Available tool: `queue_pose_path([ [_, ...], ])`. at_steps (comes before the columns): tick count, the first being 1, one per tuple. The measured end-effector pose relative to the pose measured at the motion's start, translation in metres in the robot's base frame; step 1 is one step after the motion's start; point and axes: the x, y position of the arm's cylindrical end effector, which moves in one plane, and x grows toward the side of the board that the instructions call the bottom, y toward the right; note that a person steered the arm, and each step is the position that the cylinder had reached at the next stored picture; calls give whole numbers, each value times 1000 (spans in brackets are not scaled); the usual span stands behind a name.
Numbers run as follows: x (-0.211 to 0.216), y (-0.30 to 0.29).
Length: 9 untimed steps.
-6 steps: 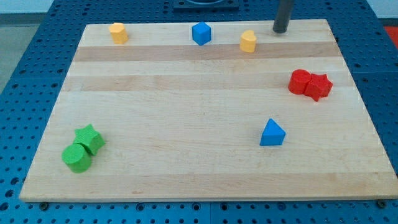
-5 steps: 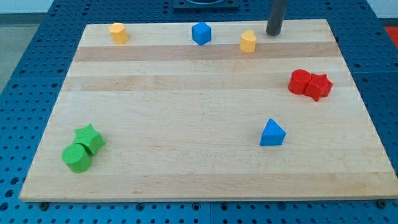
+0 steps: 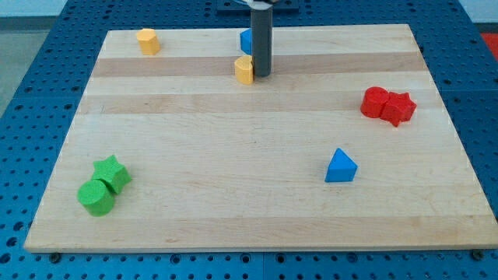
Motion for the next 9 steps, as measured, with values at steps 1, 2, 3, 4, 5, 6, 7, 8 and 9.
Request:
queue_pose_path([
  [1,43,-7],
  [2,56,-60],
  [3,63,-122],
  [4,71,-177],
  [5,88,-220],
  [6,113,-250],
  [7,141,-265],
  [8,179,-270],
  [9,218,-270],
])
